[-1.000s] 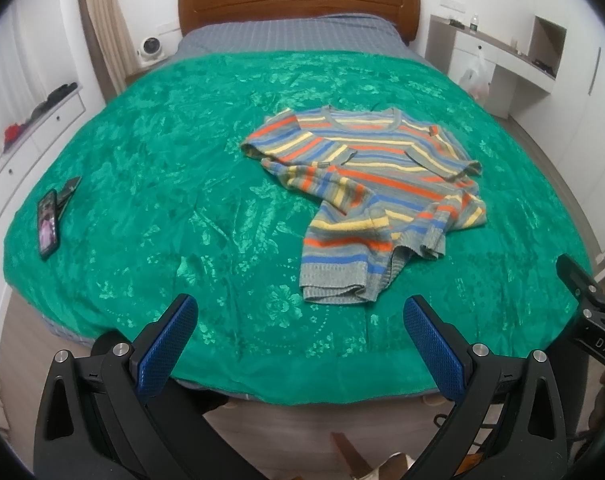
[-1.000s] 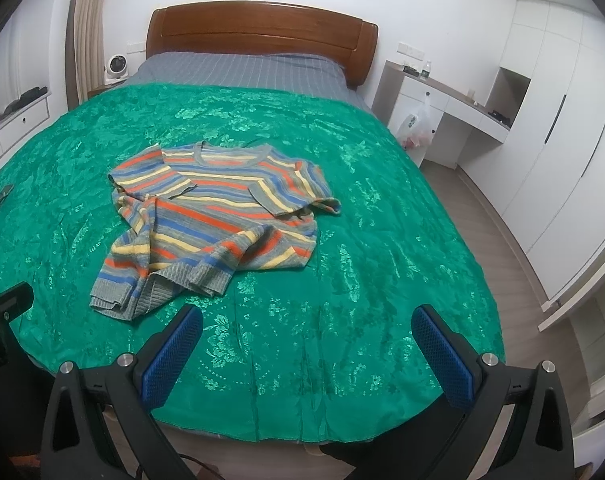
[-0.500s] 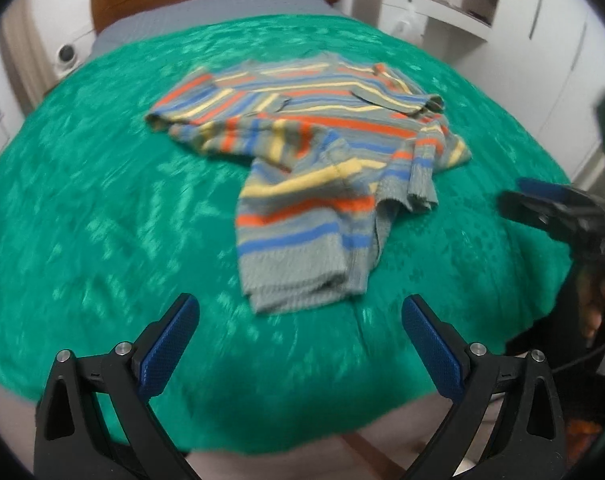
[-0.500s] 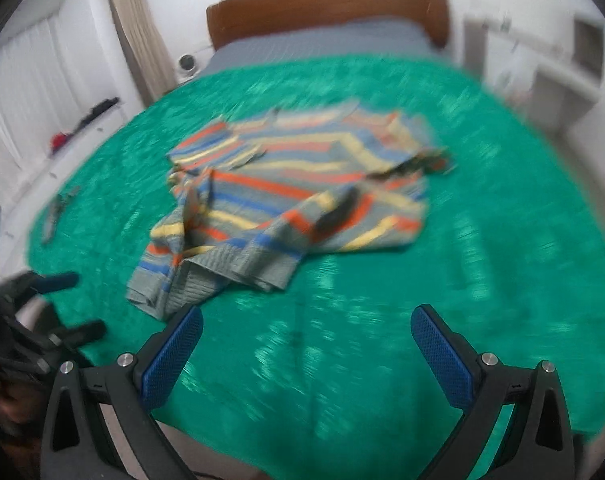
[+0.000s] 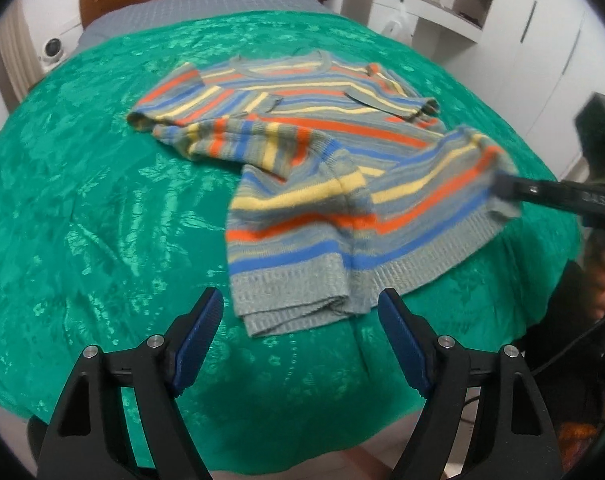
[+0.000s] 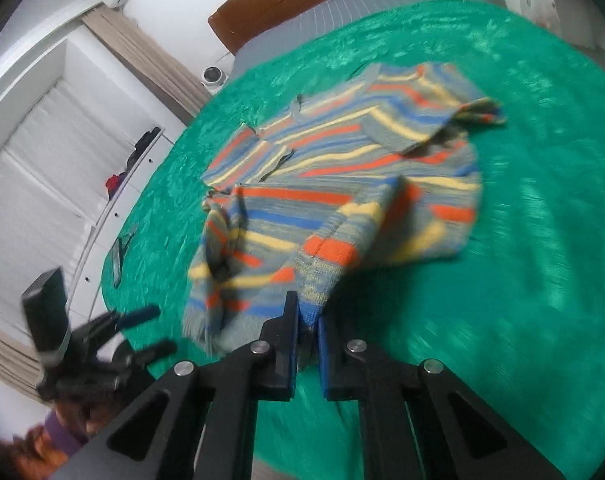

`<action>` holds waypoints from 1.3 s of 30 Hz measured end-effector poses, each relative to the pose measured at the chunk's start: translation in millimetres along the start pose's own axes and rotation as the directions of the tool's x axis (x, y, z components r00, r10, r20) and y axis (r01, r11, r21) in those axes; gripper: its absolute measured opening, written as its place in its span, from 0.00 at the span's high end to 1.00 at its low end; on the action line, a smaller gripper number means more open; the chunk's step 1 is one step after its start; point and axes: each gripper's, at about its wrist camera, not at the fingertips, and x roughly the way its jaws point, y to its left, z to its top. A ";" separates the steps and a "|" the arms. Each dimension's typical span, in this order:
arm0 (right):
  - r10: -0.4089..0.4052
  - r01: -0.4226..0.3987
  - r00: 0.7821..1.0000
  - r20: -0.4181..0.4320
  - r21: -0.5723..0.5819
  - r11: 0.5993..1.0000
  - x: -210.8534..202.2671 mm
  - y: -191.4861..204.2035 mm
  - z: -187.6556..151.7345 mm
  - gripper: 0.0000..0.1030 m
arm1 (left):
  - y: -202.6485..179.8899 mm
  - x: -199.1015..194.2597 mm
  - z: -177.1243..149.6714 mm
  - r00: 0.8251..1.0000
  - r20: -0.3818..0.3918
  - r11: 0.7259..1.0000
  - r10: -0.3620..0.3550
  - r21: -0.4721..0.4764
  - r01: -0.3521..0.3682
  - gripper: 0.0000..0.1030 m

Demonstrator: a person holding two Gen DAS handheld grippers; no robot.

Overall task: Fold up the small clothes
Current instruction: 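Grasp the sweater hem with the right gripper while the left gripper grasps the hem too, then lift the hem with both grippers and pull it to flatten the sweater body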

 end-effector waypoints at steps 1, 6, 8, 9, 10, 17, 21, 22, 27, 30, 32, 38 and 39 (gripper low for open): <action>-0.010 0.010 1.000 -0.003 0.000 1.000 -5.8 -3.0 -3.4 0.92 | -4.0 3.8 2.1 1.000 -0.005 1.000 -0.009 0.006 0.009 0.21; -0.052 0.052 0.999 0.016 -0.011 0.999 -14.2 -10.5 -17.0 0.92 | -30.0 40.4 26.9 0.998 -0.056 0.999 0.033 0.010 -0.032 0.21; -0.035 0.035 0.999 0.040 0.003 0.999 -16.8 -10.5 -20.7 0.92 | -34.2 57.3 33.3 0.991 -0.084 0.994 0.105 0.007 -0.105 0.43; -0.028 0.028 0.998 0.053 0.006 1.000 -19.3 -10.7 -22.1 0.92 | -34.1 64.8 34.3 0.985 -0.100 0.990 0.139 0.007 -0.139 0.55; -0.023 0.023 0.998 0.058 0.007 1.000 -22.1 -11.3 -23.2 0.92 | -32.1 69.6 34.3 0.981 -0.114 0.988 0.156 -0.001 -0.157 0.80; -0.023 0.022 0.999 0.039 0.008 1.000 -51.9 -17.0 -26.6 0.94 | 22.8 -4.4 17.9 0.999 -0.023 0.983 -0.029 -0.179 0.025 0.93; -0.042 0.042 0.999 -0.009 0.044 0.998 -59.6 -32.9 -37.8 0.94 | 63.2 -25.1 -14.3 0.998 -0.043 0.966 -0.052 -0.257 0.039 0.93; -0.052 0.053 0.998 -0.021 0.041 0.998 -55.7 -35.5 -40.8 0.94 | 70.2 -20.0 -22.0 0.998 -0.063 0.965 -0.023 -0.264 0.006 0.93; -0.090 0.092 0.994 -0.060 0.035 0.995 -30.4 -44.4 -54.5 0.92 | 82.9 1.0 -43.9 0.995 -0.089 0.943 -0.044 -0.331 0.012 0.92; -0.066 0.070 0.996 -0.056 0.072 0.995 -24.5 -52.0 -56.3 0.80 | 72.0 5.0 -44.9 0.995 -0.083 0.956 -0.057 -0.292 0.031 0.89; -0.063 0.068 0.996 -0.066 0.089 0.994 -21.8 -55.9 -58.0 0.55 | 70.1 11.2 -41.7 0.995 -0.086 0.962 -0.057 -0.270 0.032 0.84; -0.039 0.050 0.993 -0.113 0.095 0.994 -5.4 -60.6 -60.3 0.76 | 79.9 12.6 -47.3 0.994 -0.082 0.952 -0.069 -0.303 0.041 0.95; -0.039 0.051 0.993 -0.113 0.101 0.994 -8.2 -61.2 -60.4 0.95 | 82.5 8.2 -49.1 0.995 -0.073 0.949 -0.071 -0.312 0.045 0.95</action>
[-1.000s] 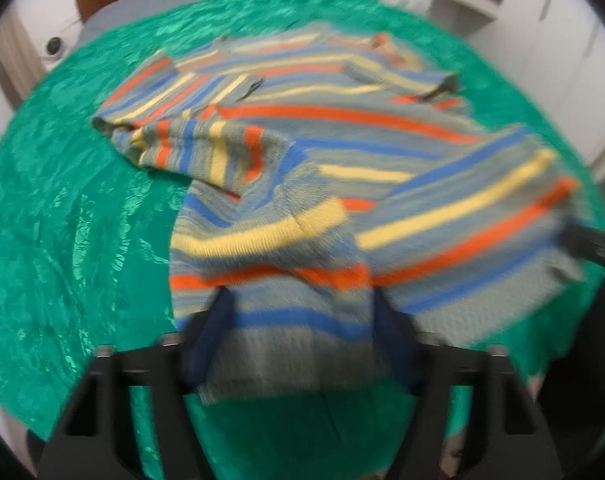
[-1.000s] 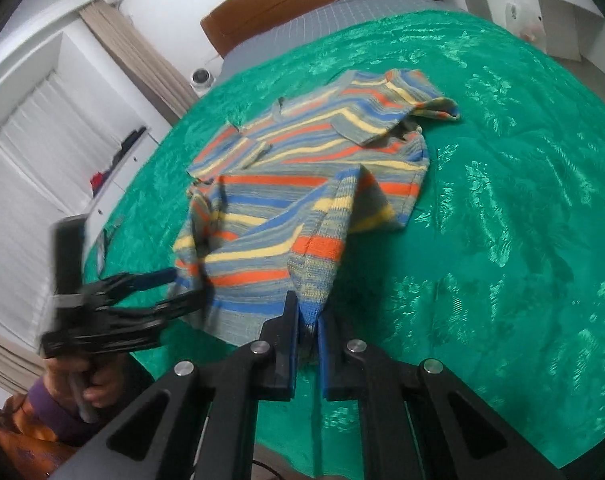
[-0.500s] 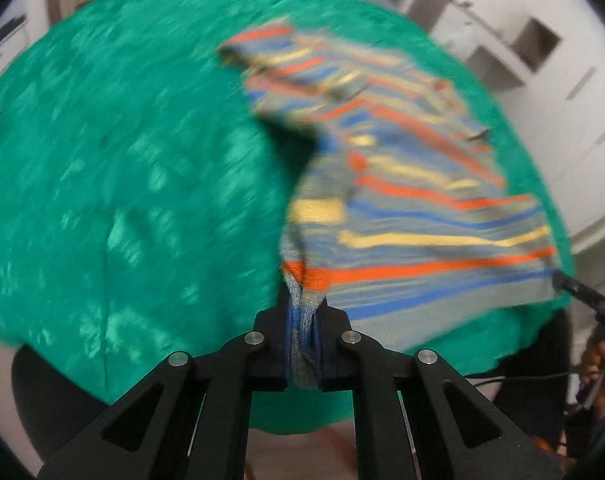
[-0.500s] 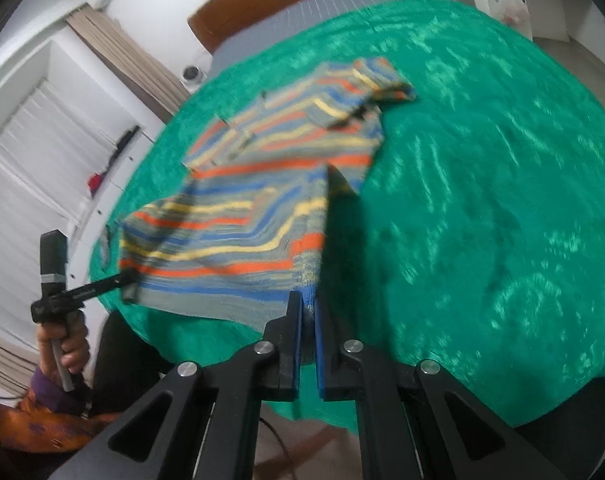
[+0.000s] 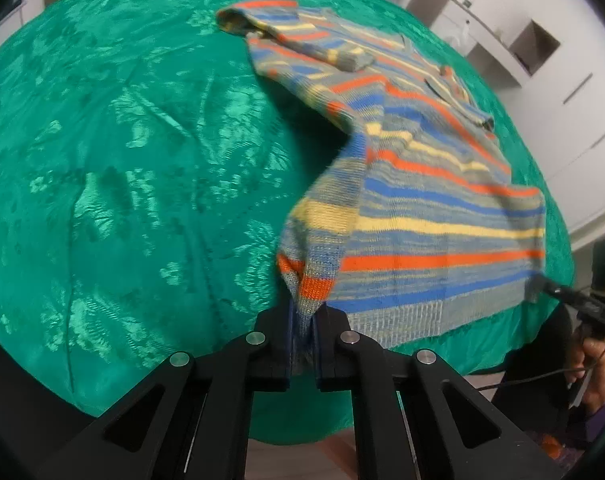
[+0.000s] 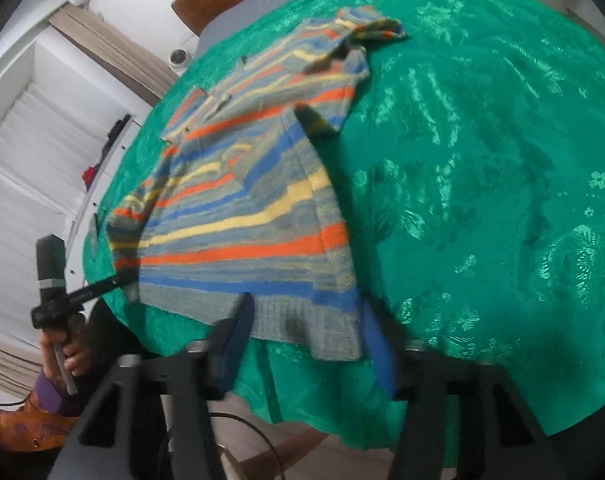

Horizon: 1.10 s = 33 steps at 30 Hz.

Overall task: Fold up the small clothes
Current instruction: 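Lift the hem with both grippers and pull it to flatten the sweater body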

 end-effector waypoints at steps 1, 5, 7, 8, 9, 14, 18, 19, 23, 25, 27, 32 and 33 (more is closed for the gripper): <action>-0.002 0.002 1.000 0.014 0.005 1.000 -8.5 0.1 -0.3 0.95 | 3.7 -5.6 -1.1 1.000 0.002 1.000 -0.016 -0.014 0.016 0.95; 0.002 -0.002 1.000 -0.007 -0.016 1.000 -46.1 6.9 -6.9 0.95 | 18.8 -27.4 -9.8 0.994 -0.043 0.993 -0.103 -0.068 0.100 0.95; -0.033 0.032 0.998 -0.044 -0.018 0.999 -51.0 6.1 -14.1 0.95 | 22.3 -28.6 -17.5 0.991 -0.079 0.992 -0.104 -0.073 0.099 0.96; -0.055 0.055 0.996 -0.071 -0.006 0.998 -47.4 2.2 -19.0 0.95 | 23.8 -24.0 -21.3 0.991 -0.100 0.994 -0.086 -0.077 0.078 0.96; -0.076 0.077 0.993 -0.093 0.007 0.997 -40.5 -3.3 -22.0 0.95 | 23.0 -18.7 -23.1 0.992 -0.111 0.996 -0.067 -0.073 0.059 0.96; -0.119 0.128 0.984 -0.131 0.061 0.990 -0.5 -20.2 -30.0 0.95 | 25.6 7.2 -30.3 0.991 -0.132 0.997 -0.014 -0.073 0.004 0.95; -0.125 0.132 0.985 -0.115 0.054 0.990 -1.4 -15.2 -27.0 0.88 | 34.8 -6.5 -35.6 0.992 -0.086 0.992 -0.087 -0.097 0.079 0.65; -0.126 0.134 0.985 -0.118 0.054 0.990 -2.2 -15.1 -26.5 0.83 | 36.2 -10.6 -36.1 0.992 -0.072 0.990 -0.106 -0.101 0.098 0.49; -0.107 0.110 0.988 -0.110 0.030 0.993 -2.5 -11.4 -22.7 0.58 | 31.2 -11.6 -33.7 0.995 -0.052 0.995 -0.083 -0.066 0.079 0.40; -0.107 0.111 0.988 -0.112 0.023 0.994 3.1 -11.6 -21.1 0.58 | 24.1 -0.3 -31.4 0.997 -0.077 0.999 -0.032 -0.034 0.029 0.62; -0.127 0.128 0.983 -0.133 0.002 0.992 9.8 -12.6 -20.8 0.78 | 22.1 13.0 -31.5 0.992 -0.124 1.000 0.027 -0.013 -0.029 0.96; -0.244 0.239 0.957 -0.157 -0.050 0.970 0.4 -5.1 -22.9 0.96 | 27.7 2.2 -35.8 0.991 -0.111 0.996 0.079 -0.022 -0.081 0.97; -0.254 0.248 0.954 -0.159 -0.056 0.967 -1.0 -3.8 -23.0 0.96 | 26.3 -0.7 -37.8 0.989 -0.111 0.995 0.098 -0.007 -0.099 0.97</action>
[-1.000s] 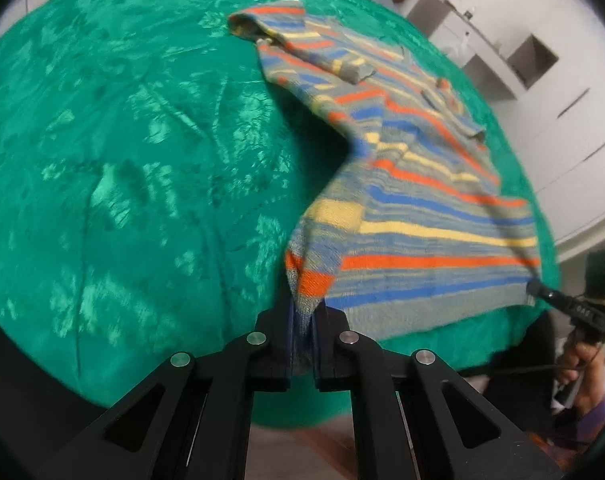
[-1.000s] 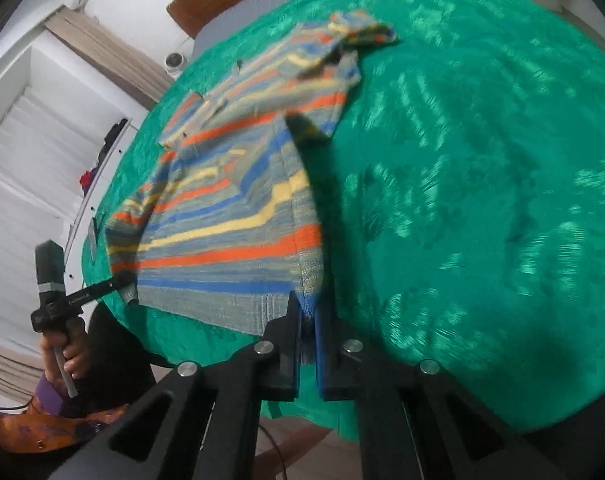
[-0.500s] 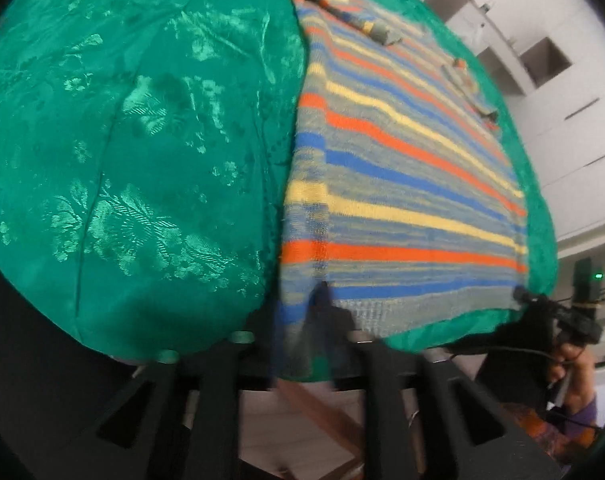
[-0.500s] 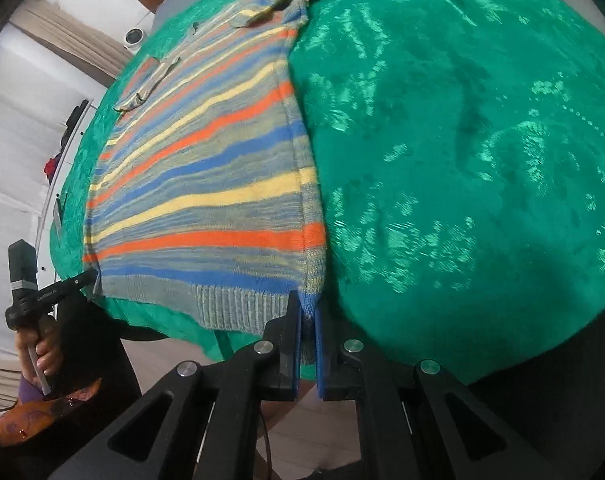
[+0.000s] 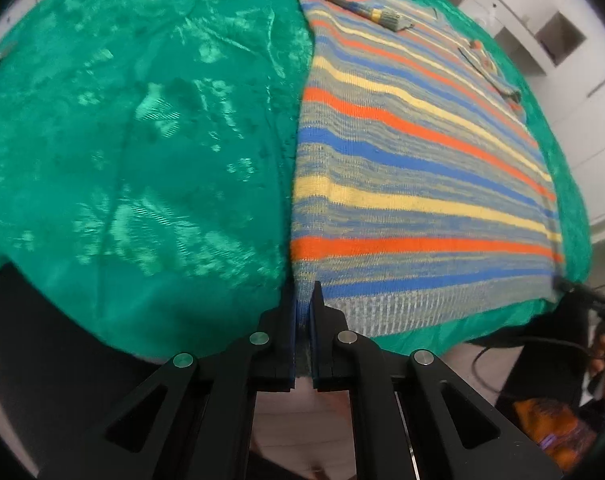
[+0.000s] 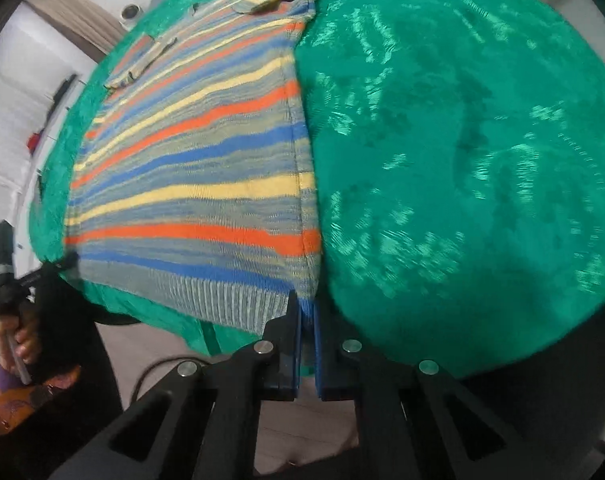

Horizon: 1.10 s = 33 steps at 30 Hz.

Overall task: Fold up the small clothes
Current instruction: 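Lift the hem with both grippers and pull it to flatten the sweater body, then open both grippers and release the sweater hem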

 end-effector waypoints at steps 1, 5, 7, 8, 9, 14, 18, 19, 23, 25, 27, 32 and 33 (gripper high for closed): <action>-0.009 0.009 1.000 -0.003 -0.002 1.000 -2.2 1.9 -0.5 0.96 | -0.6 -2.5 -1.1 1.000 -0.002 1.000 0.017 0.014 -0.017 0.97; -0.035 0.036 0.999 -0.022 0.021 0.999 10.8 -5.7 2.1 0.96 | -7.2 9.6 -0.8 0.995 -0.019 0.994 0.098 0.055 -0.097 0.97; -0.040 0.041 0.998 -0.040 0.041 0.998 25.8 -12.3 2.7 0.97 | -10.5 19.2 -0.6 0.991 -0.028 0.990 0.129 0.065 -0.127 0.97; -0.039 0.042 0.998 -0.045 0.052 0.998 32.6 -12.6 3.5 0.97 | -11.3 23.0 0.8 0.989 -0.034 0.988 0.141 0.068 -0.139 0.97; -0.033 0.037 0.998 -0.049 0.075 0.997 36.8 -14.8 5.6 0.97 | -12.1 25.1 1.9 0.988 -0.037 0.987 0.149 0.069 -0.146 0.97; -0.027 0.031 0.998 -0.050 0.089 0.996 41.4 -14.2 11.0 0.97 | -19.7 36.4 8.3 0.984 -0.039 0.983 0.174 0.062 -0.171 0.96; -0.014 0.019 0.999 -0.044 0.101 0.995 41.4 -20.3 9.5 0.97 | -21.2 39.6 10.4 0.982 -0.032 0.981 0.186 0.057 -0.184 0.96; -0.015 0.019 0.999 -0.042 0.101 0.995 40.8 -23.5 8.3 0.97 | -21.4 39.6 10.2 0.981 -0.030 0.981 0.190 0.058 -0.188 0.95; -0.021 0.025 0.999 -0.042 0.099 0.995 38.2 -28.2 4.1 0.97 | -23.1 40.0 10.0 0.982 -0.024 0.981 0.187 0.050 -0.185 0.92; -0.020 0.024 0.999 -0.039 0.100 0.995 34.2 -26.5 2.7 0.95 | -25.0 34.3 6.3 0.983 -0.020 0.982 0.182 0.046 -0.181 0.90; -0.015 0.019 0.999 -0.044 0.100 0.995 28.4 -22.0 -0.8 0.86 | -25.0 26.8 1.8 0.983 -0.016 0.983 0.182 0.045 -0.181 0.82; -0.054 0.058 0.992 -0.118 0.032 0.998 8.9 -17.5 -19.6 0.59 | -24.9 -9.2 -18.9 0.983 0.005 0.981 0.184 0.068 -0.184 0.43; -0.091 0.093 0.989 -0.117 0.006 0.996 -3.1 -20.5 -20.5 0.59 | -27.3 -21.3 -21.4 0.981 0.028 0.978 0.192 0.077 -0.194 0.43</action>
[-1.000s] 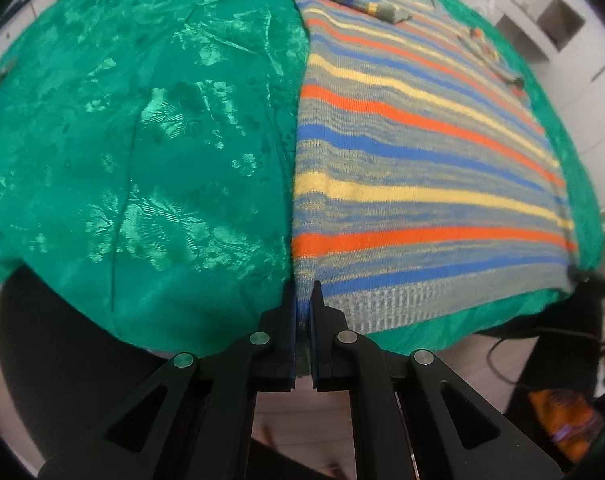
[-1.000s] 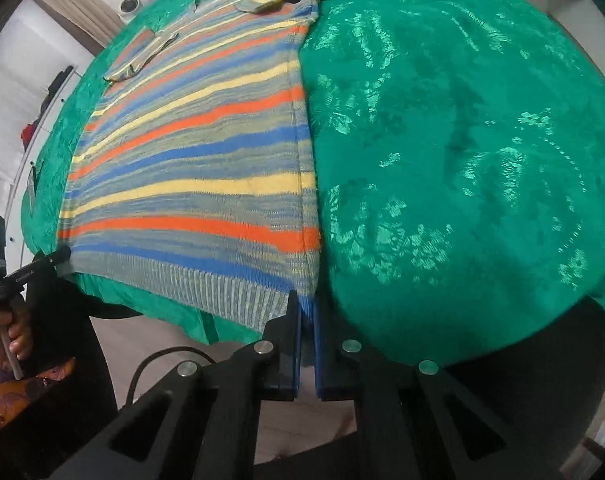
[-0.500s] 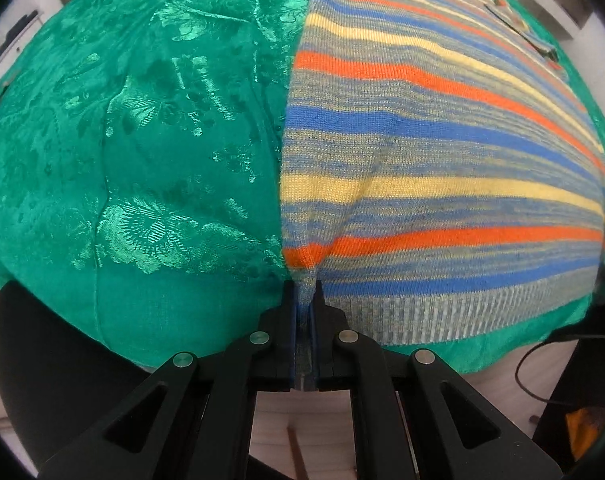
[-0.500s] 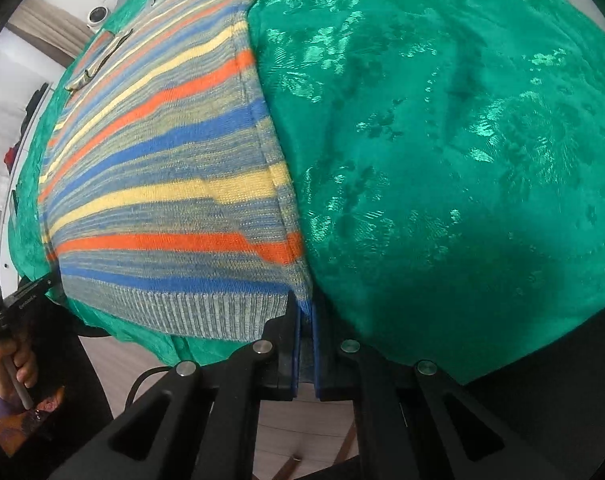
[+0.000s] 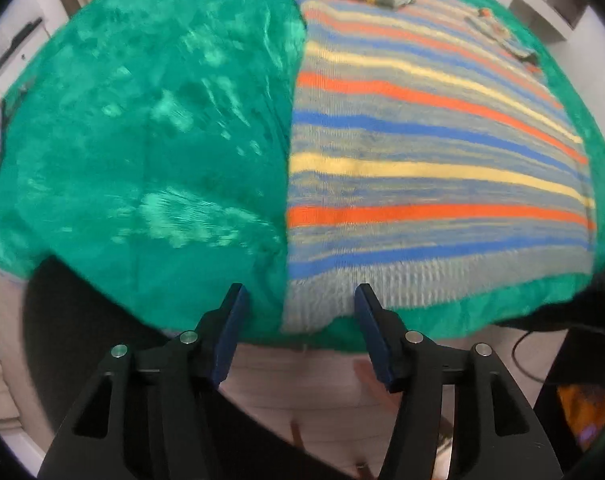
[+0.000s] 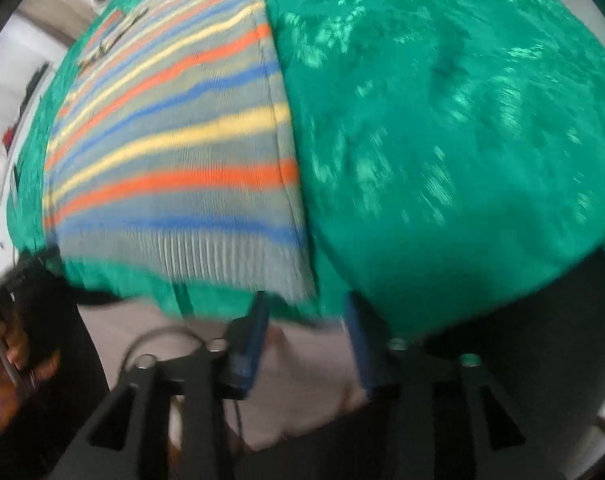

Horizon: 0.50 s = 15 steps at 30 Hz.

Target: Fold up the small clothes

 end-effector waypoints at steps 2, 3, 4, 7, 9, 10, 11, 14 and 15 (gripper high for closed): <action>-0.086 0.087 0.995 0.052 -0.029 0.996 -26.5 -7.7 6.6 0.59 | 5.9 -26.1 -0.4 0.996 0.076 0.999 0.036 0.000 -0.036 0.34; -0.125 0.129 0.988 0.089 -0.041 0.991 -40.9 -10.1 13.6 0.59 | 8.9 -35.4 1.2 0.992 0.112 0.998 0.055 -0.009 -0.054 0.31; -0.171 0.181 0.974 0.146 -0.055 0.982 -60.3 -11.5 26.1 0.58 | 13.4 -44.8 5.4 0.984 0.160 0.997 0.080 -0.027 -0.077 0.24; -0.250 0.303 0.910 0.331 -0.117 0.946 -104.0 1.4 73.5 0.45 | 30.6 -59.3 24.5 0.941 0.298 0.984 0.157 -0.129 -0.124 0.13; -0.220 0.333 0.871 0.440 -0.199 0.922 -113.8 25.4 112.2 0.39 | 38.5 -58.9 36.4 0.927 0.336 0.976 0.166 -0.190 -0.106 0.13; -0.186 0.323 0.867 0.462 -0.238 0.916 -111.4 36.1 126.9 0.39 | 39.8 -56.8 39.7 0.924 0.344 0.972 0.167 -0.213 -0.097 0.13; -0.143 0.301 0.870 0.471 -0.280 0.912 -106.0 45.5 143.7 0.39 | 39.7 -54.8 42.3 0.923 0.344 0.968 0.173 -0.231 -0.095 0.13; -0.022 0.242 0.888 0.460 -0.426 0.872 -72.2 86.5 195.0 0.39 | 37.5 -47.0 40.0 0.930 0.324 0.963 0.175 -0.255 -0.092 0.13; -0.005 0.239 0.893 0.451 -0.463 0.854 -57.2 100.2 209.1 0.39 | 37.5 -43.4 36.9 0.932 0.314 0.962 0.182 -0.253 -0.102 0.13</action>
